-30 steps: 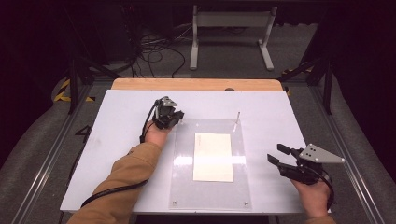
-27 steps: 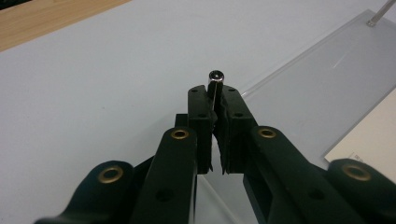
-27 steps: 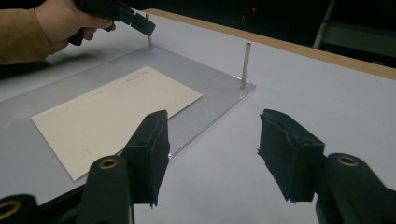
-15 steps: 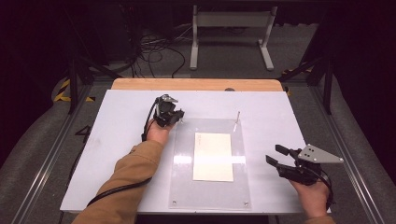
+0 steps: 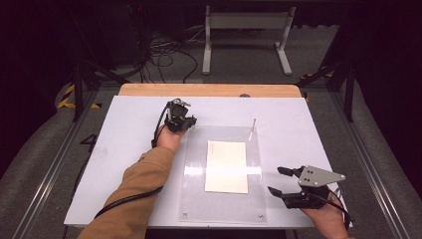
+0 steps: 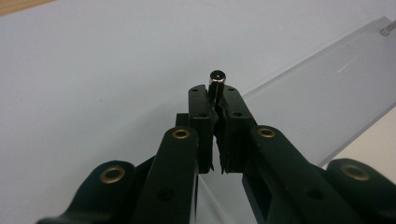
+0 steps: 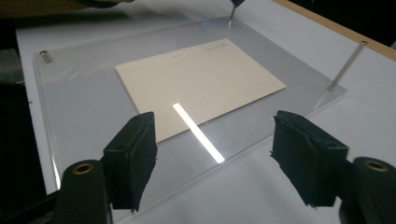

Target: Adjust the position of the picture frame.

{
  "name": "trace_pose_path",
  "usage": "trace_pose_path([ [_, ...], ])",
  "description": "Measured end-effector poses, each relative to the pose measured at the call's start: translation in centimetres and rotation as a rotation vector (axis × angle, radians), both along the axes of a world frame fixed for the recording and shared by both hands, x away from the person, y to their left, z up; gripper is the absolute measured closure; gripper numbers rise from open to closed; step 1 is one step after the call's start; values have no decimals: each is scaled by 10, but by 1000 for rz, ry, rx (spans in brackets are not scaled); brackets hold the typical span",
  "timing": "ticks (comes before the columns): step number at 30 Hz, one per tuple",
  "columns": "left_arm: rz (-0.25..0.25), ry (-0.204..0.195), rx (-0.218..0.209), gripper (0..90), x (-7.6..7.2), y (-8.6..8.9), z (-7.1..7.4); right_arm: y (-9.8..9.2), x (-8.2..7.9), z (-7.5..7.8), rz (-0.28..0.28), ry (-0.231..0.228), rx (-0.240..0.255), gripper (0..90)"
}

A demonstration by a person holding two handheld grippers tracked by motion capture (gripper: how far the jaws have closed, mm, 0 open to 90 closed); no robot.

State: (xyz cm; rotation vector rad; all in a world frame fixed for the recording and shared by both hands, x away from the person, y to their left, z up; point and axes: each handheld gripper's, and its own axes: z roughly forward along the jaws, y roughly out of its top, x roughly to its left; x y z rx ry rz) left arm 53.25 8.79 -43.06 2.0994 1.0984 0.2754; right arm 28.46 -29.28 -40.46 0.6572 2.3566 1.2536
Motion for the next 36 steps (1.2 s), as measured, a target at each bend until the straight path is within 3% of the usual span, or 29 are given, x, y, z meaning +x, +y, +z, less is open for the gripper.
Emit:
trace_pose_path([
  [4, -14, 3, 26, 858, 3, 0, 2, 12, -6, -1, 69, -10, -33, 173],
  [5, -15, 18, 12, 857, 3, 0, 2, 15, -8, -2, 91, -11, -42, 144],
  [10, -11, 35, 4, 857, 7, 1, 2, 20, -9, -4, 118, -8, -61, 100],
  [11, -7, 48, -15, 857, 7, 1, 2, 20, -9, -4, 121, -3, -61, 97],
  [14, -13, 49, 2, 857, 9, 1, 3, 20, -9, -4, 129, 1, -58, 85],
  [19, -6, 64, -12, 857, 10, 1, 3, 23, -12, -3, 169, -3, -44, 47],
  [36, -11, 80, -28, 856, 13, 2, 2, 45, -25, -17, 256, -56, -217, 1],
])
